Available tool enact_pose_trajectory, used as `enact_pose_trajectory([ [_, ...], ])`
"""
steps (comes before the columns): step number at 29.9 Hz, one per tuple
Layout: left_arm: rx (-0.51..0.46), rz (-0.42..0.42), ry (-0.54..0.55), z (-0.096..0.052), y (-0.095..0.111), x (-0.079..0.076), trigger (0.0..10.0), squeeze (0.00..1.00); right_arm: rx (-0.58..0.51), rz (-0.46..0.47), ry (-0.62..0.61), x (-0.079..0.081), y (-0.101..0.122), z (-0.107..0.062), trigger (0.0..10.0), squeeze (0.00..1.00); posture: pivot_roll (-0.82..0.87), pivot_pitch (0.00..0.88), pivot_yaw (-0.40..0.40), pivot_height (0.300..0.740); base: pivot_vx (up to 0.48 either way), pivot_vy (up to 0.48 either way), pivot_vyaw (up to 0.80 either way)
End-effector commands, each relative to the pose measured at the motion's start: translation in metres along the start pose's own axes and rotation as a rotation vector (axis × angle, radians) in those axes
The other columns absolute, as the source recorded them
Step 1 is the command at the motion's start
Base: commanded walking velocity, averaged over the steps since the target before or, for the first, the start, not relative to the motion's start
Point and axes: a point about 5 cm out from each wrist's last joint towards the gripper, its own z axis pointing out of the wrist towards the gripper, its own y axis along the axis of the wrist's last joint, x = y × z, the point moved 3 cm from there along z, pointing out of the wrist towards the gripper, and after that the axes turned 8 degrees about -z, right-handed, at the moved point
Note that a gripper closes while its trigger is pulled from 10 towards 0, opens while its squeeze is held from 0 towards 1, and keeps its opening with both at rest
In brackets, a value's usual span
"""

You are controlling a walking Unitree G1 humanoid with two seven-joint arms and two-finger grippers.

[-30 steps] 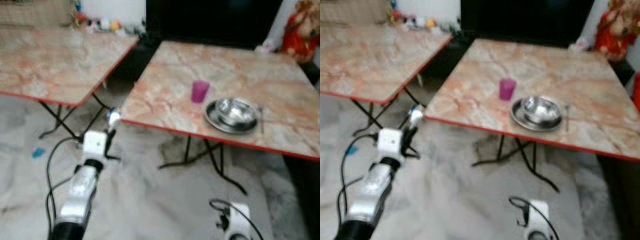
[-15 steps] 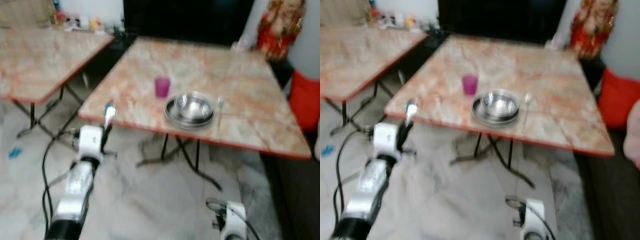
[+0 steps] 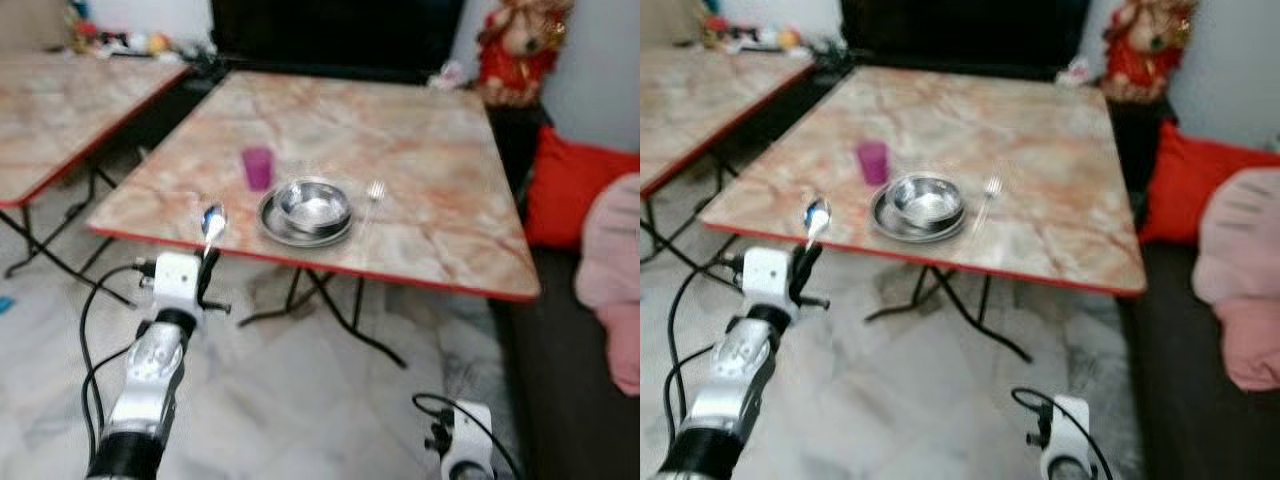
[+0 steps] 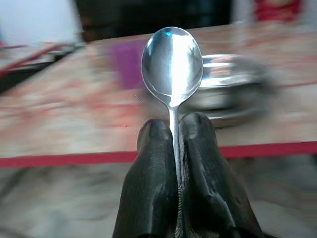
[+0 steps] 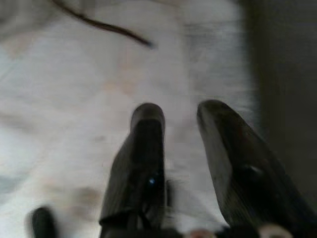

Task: Setting the table

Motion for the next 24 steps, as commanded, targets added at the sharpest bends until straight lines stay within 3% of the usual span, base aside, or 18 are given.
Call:
enact_pose_trajectory([
  [1, -0.02, 0.023, 0.01, 0.0003, 0.0068, 0.0086, 10.0, 0.0, -0.01, -0.001, 0.007, 0.0041, 0.0042, 0.0011, 10.0, 0.0, 0.08, 0.0, -0.009, 0.74, 0.0, -0.39, 0.0],
  [11, -0.024, 0.017, 0.001, 0.0022, 0.0083, 0.0078, 10.0, 0.0, -0.001, 0.007, 0.008, 0.0055, 0.0037, 0.0013, 10.0, 0.0, 0.08, 0.0, -0.006, 0.74, 0.0, -0.382, -0.11],
  [14, -0.024, -0.005, -0.027, 0.0034, 0.0083, 0.0027, 10.0, 0.0, 0.003, -0.002, 0.011, 0.0055, 0.0032, 0.0014, 10.0, 0.0, 0.08, 0.0, -0.007, 0.74, 0.0, 0.0, -0.8],
  [17, -0.025, -0.052, -0.025, 0.0034, 0.0083, 0.0017, 10.0, 0.0, 0.003, -0.005, 0.012, 0.0057, 0.0031, 0.0013, 10.0, 0.0, 0.08, 0.0, -0.009, 0.74, 0.0, 0.0, 0.0],
  [24, -0.027, -0.071, -0.016, 0.0037, 0.0092, 0.0026, 10.0, 0.0, 0.007, -0.012, 0.02, 0.0077, 0.0024, 0.0011, 10.0, 0.0, 0.08, 0.0, -0.009, 0.74, 0.0, 0.0, 0.0],
])
